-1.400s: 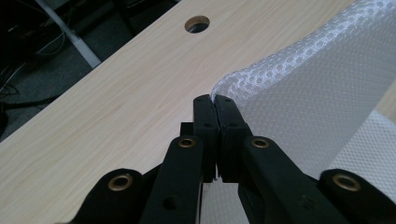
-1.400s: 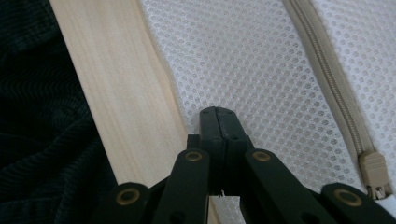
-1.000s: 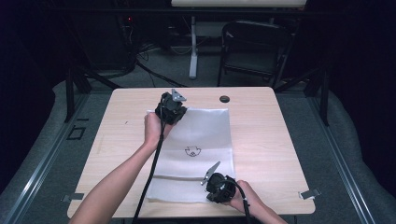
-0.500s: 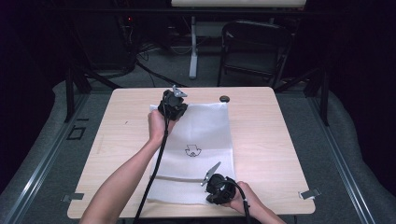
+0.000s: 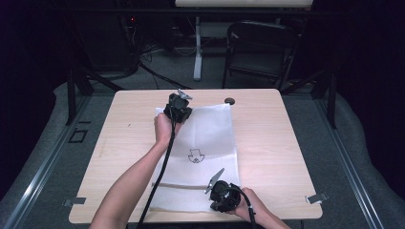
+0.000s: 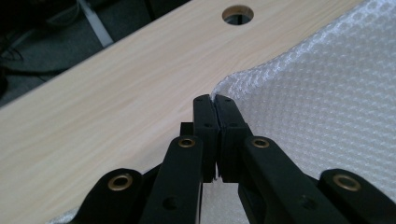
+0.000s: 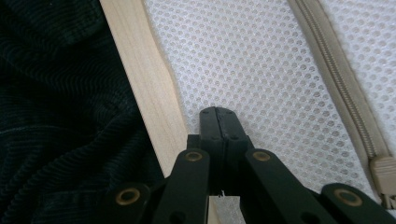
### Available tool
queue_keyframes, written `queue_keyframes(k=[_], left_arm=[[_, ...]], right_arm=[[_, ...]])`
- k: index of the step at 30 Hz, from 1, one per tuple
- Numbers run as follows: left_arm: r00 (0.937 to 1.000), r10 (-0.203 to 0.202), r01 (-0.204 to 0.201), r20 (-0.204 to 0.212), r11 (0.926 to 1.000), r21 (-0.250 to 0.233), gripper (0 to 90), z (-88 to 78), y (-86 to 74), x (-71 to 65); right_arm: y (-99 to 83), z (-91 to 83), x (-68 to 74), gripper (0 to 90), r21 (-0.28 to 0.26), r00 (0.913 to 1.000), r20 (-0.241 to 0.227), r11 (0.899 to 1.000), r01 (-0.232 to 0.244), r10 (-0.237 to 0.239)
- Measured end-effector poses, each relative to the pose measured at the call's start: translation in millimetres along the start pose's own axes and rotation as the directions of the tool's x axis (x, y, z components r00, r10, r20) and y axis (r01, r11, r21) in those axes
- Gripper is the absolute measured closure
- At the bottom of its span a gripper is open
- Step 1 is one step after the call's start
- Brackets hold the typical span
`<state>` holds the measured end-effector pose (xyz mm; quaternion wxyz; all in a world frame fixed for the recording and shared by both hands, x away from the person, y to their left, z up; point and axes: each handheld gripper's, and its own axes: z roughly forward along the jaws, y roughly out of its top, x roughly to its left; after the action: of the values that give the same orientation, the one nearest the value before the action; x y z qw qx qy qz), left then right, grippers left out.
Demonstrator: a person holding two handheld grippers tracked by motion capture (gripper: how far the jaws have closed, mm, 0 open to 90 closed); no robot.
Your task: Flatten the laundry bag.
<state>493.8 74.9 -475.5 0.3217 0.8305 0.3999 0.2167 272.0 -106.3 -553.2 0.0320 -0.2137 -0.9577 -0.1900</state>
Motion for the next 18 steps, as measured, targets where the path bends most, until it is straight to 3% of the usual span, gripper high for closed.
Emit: queue_keyframes(k=[1, 2, 5, 11, 14, 18], left_arm=[[1.0, -0.001, 0.001, -0.001, 1.0, 0.004, 88.9, 1.7, -0.2, 0.6], [1.0, -0.001, 0.001, -0.004, 1.0, 0.009, 88.9, 3.6, -0.6, 0.8], [0.9998, -0.015, 0.015, -0.009, 0.9998, 0.016, 88.8, 9.0, -2.3, 2.7], [0.9991, -0.039, 0.039, -0.018, 0.9987, 0.033, 88.5, 16.4, -5.5, 6.8], [0.9989, -0.041, 0.042, -0.022, 0.998, 0.047, 88.1, 20.1, -4.5, 8.0], [0.9985, -0.03, 0.033, -0.047, 0.9972, 0.067, 87.2, 25.9, -4.2, 7.9]], right_arm=[[-0.1, 1.3, 0.4, 90.0, -0.015, 1.0, -0.005, 1.0, -0.004, 0.004], [0.8, -0.2, -1.2, 90.0, 0.007, 0.9999, -0.003, 1.0, 0.011, -0.011], [-1.1, 1.8, 0.6, 90.0, -0.025, 0.9998, -0.002, 1.0, -0.018, 0.018], [-1.0, 1.8, 1.2, 90.0, -0.024, 0.9998, -0.003, 1.0, -0.018, 0.018], [0.1, 0.6, 1.7, 90.0, -0.007, 0.9999, 0.013, 1.0, 0.0, 0.0], [0.8, 2.4, 0.6, 90.0, -0.026, 0.9999, 0.007, 1.0, -0.014, 0.014]])
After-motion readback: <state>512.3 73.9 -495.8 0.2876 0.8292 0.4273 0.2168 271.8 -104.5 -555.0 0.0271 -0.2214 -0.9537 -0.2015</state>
